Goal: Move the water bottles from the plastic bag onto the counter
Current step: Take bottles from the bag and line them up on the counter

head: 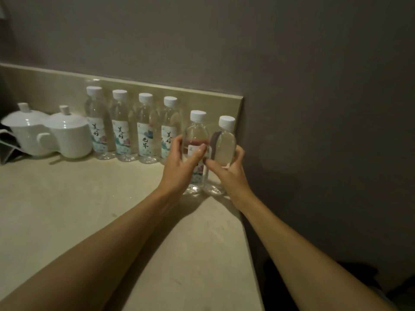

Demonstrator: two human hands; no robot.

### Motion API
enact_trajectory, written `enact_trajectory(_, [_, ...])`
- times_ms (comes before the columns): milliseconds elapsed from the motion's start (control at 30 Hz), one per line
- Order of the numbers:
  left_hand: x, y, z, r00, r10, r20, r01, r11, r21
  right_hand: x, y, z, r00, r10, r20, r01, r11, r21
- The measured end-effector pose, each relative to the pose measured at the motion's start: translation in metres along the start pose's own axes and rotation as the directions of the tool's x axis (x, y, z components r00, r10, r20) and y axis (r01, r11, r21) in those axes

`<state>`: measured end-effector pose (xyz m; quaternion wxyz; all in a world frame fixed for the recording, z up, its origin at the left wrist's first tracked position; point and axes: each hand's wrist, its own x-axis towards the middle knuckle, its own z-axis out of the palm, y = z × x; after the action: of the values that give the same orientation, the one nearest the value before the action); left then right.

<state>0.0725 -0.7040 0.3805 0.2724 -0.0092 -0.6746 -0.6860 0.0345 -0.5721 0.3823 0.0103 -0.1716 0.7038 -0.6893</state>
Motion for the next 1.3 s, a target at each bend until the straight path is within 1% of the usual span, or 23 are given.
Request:
enact_trajectory(67, [0.003, -0.002, -0.002, 1.000, 0.007, 0.002, -0.008, 1.000, 0.017, 0.002, 0.003, 0.001, 0.999, -0.019, -0.048, 0.013, 0.993, -0.116])
enact_trajectory(133, [0.005, -0.001, -0.005, 1.000, 0.011, 0.000, -0.011, 0.999, 0.034, 0.002, 0.004, 0.002, 0.997, -0.028, -0.076, 0.015, 0.984, -0.177])
enact_trajectory(200, [0.008, 0.000, -0.009, 1.000, 0.001, 0.016, -0.001, 1.000, 0.028, 0.002, 0.004, -0.003, 0.998, -0.019, -0.066, 0.007, 0.985, -0.171])
enact_trajectory(300, [0.009, 0.003, -0.014, 0.999, -0.021, 0.040, 0.019, 0.999, 0.035, 0.004, 0.001, -0.012, 1.000, 0.012, 0.000, -0.012, 0.989, -0.147])
enact_trajectory(367, [0.006, 0.005, -0.014, 0.998, -0.005, 0.064, 0.000, 0.997, 0.074, 0.004, -0.002, -0.011, 0.998, 0.048, 0.044, -0.043, 0.992, -0.123])
enact_trajectory(433, [0.004, 0.006, -0.017, 0.994, 0.018, 0.110, -0.031, 0.993, 0.114, 0.003, -0.004, -0.008, 0.996, 0.054, 0.076, -0.047, 0.994, -0.101])
enact_trajectory(500, [0.003, 0.005, -0.021, 0.986, 0.010, 0.164, -0.040, 0.983, 0.178, -0.001, -0.005, -0.005, 0.997, 0.045, 0.063, -0.039, 0.995, -0.093])
enact_trajectory(533, [0.001, 0.004, -0.023, 0.984, 0.002, 0.177, -0.049, 0.965, 0.257, -0.004, -0.004, -0.006, 0.998, 0.043, 0.043, -0.036, 0.990, -0.136])
enact_trajectory(567, [-0.001, 0.003, -0.025, 0.985, -0.001, 0.172, -0.065, 0.925, 0.374, -0.006, -0.003, -0.007, 0.999, 0.031, 0.014, -0.027, 0.971, -0.238])
enact_trajectory(633, [-0.007, 0.000, -0.029, 0.991, -0.007, 0.135, -0.074, 0.811, 0.581, -0.011, -0.001, -0.010, 1.000, 0.002, -0.021, -0.013, 0.855, -0.518])
enact_trajectory(667, [-0.010, 0.000, -0.031, 0.994, -0.009, 0.110, -0.063, 0.771, 0.634, -0.012, 0.000, -0.011, 0.999, -0.004, -0.034, -0.016, 0.805, -0.594])
enact_trajectory(700, [-0.012, 0.001, -0.032, 0.996, -0.010, 0.088, -0.051, 0.750, 0.659, -0.013, 0.001, -0.012, 0.999, -0.006, -0.047, -0.023, 0.793, -0.609])
enact_trajectory(767, [-0.016, 0.002, -0.032, 0.998, -0.006, 0.066, -0.041, 0.734, 0.678, -0.012, 0.002, -0.014, 0.999, -0.010, -0.049, -0.020, 0.815, -0.579])
enact_trajectory(900, [-0.024, 0.002, -0.021, 0.999, 0.022, 0.026, -0.034, 0.719, 0.694, -0.010, 0.006, -0.019, 0.999, 0.032, 0.033, -0.014, 0.896, -0.443])
enact_trajectory(967, [-0.024, 0.001, -0.017, 1.000, 0.026, 0.005, -0.022, 0.725, 0.688, -0.009, 0.009, -0.017, 0.999, 0.035, 0.041, -0.015, 0.914, -0.406])
enact_trajectory(1133, [-0.016, 0.000, -0.011, 0.999, 0.005, -0.053, 0.030, 0.760, 0.649, -0.006, 0.012, -0.007, 0.999, -0.001, -0.042, -0.014, 0.935, -0.355])
enact_trajectory(1233, [-0.018, -0.002, -0.009, 0.994, -0.009, -0.106, 0.071, 0.792, 0.606, -0.009, 0.015, -0.003, 0.993, -0.030, -0.114, -0.017, 0.922, -0.387])
enact_trajectory(1300, [-0.021, -0.006, -0.011, 0.990, -0.023, -0.142, 0.107, 0.774, 0.624, -0.013, 0.018, -0.002, 0.987, -0.029, -0.160, -0.040, 0.911, -0.411])
